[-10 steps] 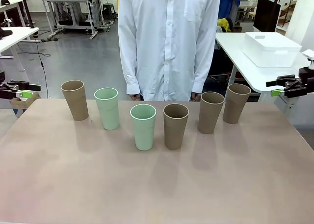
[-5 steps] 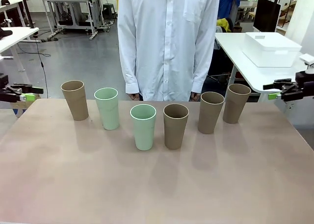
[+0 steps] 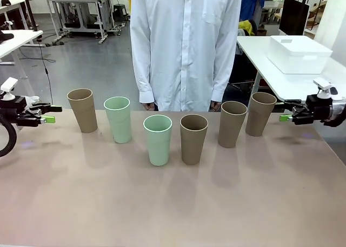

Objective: Stack the cups and store them in the basket.
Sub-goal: Pick up two Reusable plastic cups , one in each hand.

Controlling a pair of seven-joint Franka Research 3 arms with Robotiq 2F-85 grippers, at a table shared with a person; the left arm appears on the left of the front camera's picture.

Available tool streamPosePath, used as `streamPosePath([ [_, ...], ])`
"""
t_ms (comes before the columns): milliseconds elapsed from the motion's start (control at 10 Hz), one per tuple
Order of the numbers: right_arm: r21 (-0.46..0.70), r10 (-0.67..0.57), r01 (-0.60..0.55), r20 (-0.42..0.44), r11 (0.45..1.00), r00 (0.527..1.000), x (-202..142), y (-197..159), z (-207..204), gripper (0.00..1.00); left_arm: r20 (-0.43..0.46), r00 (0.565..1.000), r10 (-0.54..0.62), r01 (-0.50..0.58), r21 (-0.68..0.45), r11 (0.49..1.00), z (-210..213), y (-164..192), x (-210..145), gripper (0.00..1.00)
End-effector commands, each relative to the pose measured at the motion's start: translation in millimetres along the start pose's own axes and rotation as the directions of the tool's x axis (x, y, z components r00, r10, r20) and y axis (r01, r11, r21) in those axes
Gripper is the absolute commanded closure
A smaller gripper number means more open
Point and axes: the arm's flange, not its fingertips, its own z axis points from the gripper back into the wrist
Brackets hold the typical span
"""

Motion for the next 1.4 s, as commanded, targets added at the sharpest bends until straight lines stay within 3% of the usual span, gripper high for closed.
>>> streamPosePath([
  [0, 0.003, 0.001, -0.001, 0.073, 1.000, 0.997, 1, -14, -2, 0.00, 0.040, 0.999, -0.023, 0.024, -0.013, 1.000, -5, 4, 1, 0.00],
  [400, 0.001, -0.023, 0.022, 0.078, 1.000, 0.997, -1, -22, -15, 0.00, 0.073, 0.997, -0.016, 0.016, -0.006, 1.000, -25, 5, -4, 0.00],
  [1300, 0.077, -0.040, 0.035, 0.068, 0.996, 0.997, -11, -30, -40, 0.00, 0.061, 0.998, -0.023, 0.021, 0.037, 0.999, -53, 31, -4, 0.00],
])
